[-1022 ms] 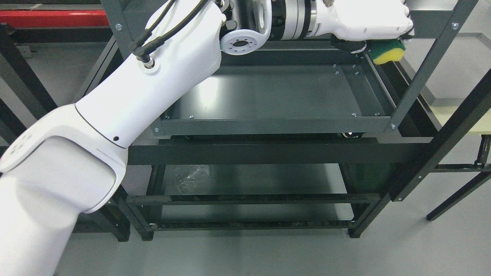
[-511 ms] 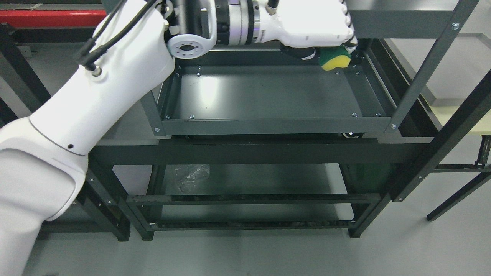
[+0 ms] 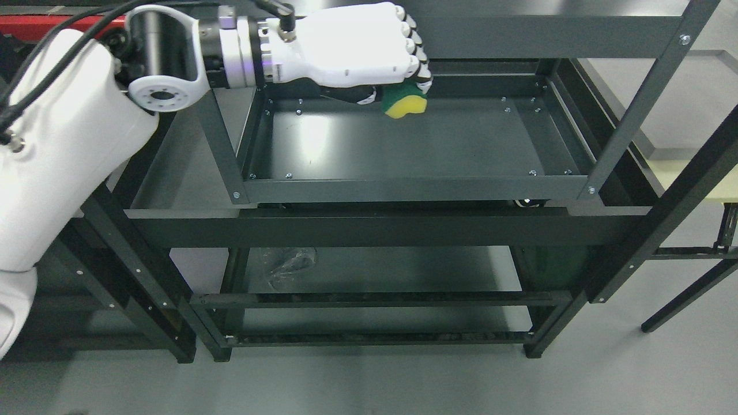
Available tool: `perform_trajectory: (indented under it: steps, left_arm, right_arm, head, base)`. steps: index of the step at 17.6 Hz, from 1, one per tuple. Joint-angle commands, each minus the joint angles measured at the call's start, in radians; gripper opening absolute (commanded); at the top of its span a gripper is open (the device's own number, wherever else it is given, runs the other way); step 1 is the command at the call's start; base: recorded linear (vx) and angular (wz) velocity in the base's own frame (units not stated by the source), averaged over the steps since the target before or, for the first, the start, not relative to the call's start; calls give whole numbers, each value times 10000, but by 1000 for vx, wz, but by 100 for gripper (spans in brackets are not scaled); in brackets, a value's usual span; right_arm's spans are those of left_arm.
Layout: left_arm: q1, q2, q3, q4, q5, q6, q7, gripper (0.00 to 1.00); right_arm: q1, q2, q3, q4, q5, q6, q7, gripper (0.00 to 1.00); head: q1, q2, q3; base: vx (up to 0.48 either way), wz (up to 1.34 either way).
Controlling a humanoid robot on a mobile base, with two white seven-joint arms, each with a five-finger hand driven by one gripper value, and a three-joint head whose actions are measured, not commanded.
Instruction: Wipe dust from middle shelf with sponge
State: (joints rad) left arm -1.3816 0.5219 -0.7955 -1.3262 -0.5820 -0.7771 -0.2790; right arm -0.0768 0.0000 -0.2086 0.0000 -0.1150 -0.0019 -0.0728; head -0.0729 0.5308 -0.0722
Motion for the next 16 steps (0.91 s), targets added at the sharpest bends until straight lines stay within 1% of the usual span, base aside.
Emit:
perform_trajectory:
  steps: [1, 5, 7, 8, 10, 12, 13, 16]
  left_arm:
    - [1297, 3736, 2691, -2399, 603, -83, -94, 1]
    - [2262, 5010, 4163, -2477, 1231, -83, -109, 1]
    - [3180, 5531, 5188, -2477, 1508, -83, -109, 1]
    - [3702, 5671, 5801, -2477, 1600, -83, -124, 1]
    - [4516, 5733, 6617, -2477, 1769, -83, -201, 1]
    - [4826, 5596, 6835, -2492, 2319, -83, -171, 1]
    - [4948, 5535, 6835, -2492, 2778, -83, -171, 1]
    - [6035, 5320, 6835, -2492, 4984, -83, -186, 0]
  right_arm:
    - [1, -175, 0, -175, 0, 725, 7, 100]
    - [-14, -175, 0, -175, 0, 725, 7, 100]
    - [1, -175, 0, -175, 0, 725, 7, 100]
    - [1, -175, 0, -175, 0, 725, -8, 100]
    - [1, -175, 0, -175, 0, 740, 7, 100]
    - [1, -175, 0, -175, 0, 725, 7, 100]
    - [-14, -175, 0, -175, 0, 725, -8, 100]
    - [-14, -175, 0, -175, 0, 725, 7, 100]
  head:
    - [0, 0, 0]
    - [0, 0, 0]
    - [0, 0, 0]
    - [0, 0, 0]
    - [0, 0, 0]
    - [0, 0, 0]
    - [0, 0, 0]
    - [0, 0, 0]
  base:
    - [0, 0]
    - [0, 0]
    - [0, 0]
    - [0, 0]
    - [0, 0]
    - [0, 0]
    - [0, 0]
    - [0, 0]
